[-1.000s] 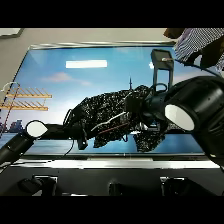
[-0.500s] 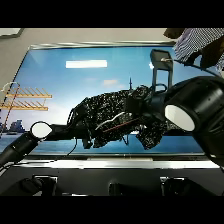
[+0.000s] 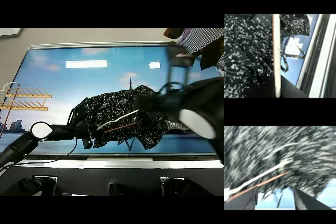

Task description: Fold the clothes and pants, and hang the long-sleeved shirts on hangers.

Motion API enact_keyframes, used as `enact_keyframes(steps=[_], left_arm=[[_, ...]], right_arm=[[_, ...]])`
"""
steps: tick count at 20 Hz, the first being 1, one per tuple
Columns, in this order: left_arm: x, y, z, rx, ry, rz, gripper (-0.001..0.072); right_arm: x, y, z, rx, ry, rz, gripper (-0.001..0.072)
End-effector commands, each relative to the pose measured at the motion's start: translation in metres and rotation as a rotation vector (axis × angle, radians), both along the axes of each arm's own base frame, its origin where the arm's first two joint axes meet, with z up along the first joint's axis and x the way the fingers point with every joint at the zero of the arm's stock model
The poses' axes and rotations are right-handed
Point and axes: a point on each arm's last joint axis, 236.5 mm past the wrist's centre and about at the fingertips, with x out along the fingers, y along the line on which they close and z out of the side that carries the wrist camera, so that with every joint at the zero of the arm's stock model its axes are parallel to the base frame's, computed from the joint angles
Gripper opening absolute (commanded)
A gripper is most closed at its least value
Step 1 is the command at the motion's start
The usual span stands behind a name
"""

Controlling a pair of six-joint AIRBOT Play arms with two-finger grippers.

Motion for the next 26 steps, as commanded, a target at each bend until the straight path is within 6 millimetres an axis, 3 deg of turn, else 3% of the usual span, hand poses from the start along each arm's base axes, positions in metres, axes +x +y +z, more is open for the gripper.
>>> enact_keyframes(steps=[1,3,4,5,8,10,16,18,20,26], left_arm=[[0.001,0.0,0.001,-0.001,-0.003,0.002,0.0029],[0.002,0.0,0.001,-0.001,-0.005,0.005,0.0029],[0.002,0.0,0.001,-0.001,-0.006,0.007,0.0029],[0.002,0.0,0.001,-0.001,-0.006,0.007,0.0029],[0.002,0.0,0.001,-0.001,-0.007,0.008,0.0029],[0.002,0.0,0.001,-0.001,-0.006,0.007,0.0029],[0.002,0.0,0.001,-0.001,-0.007,0.007,0.0029],[0.002,0.0,0.001,0.0,-0.007,0.007,0.0029],[0.002,0.0,0.001,0.0,-0.007,0.007,0.0029],[0.002,0.0,0.001,0.0,-0.007,0.007,0.0029]], right_arm=[[0.0,-0.109,0.038,-0.04,-0.102,-0.373,0.0505],[0.002,-0.151,0.036,0.042,-0.062,-0.465,0.0507],[0.008,-0.151,0.03,0.075,-0.02,-0.368,0.0505],[0.013,-0.143,0.023,0.075,0.019,-0.158,0.0497],[-0.007,-0.118,-0.004,-0.027,0.127,0.496,0.0421],[-0.001,-0.102,-0.014,-0.067,0.099,0.755,0.0427],[0.018,-0.054,-0.093,-0.034,0.227,1.192,0.0426],[0.021,-0.049,-0.112,-0.036,0.235,1.302,0.0426],[0.035,-0.05,-0.121,-0.063,0.197,1.33,0.0427],[0.059,-0.025,-0.126,-0.039,0.027,1.452,0.0428]])
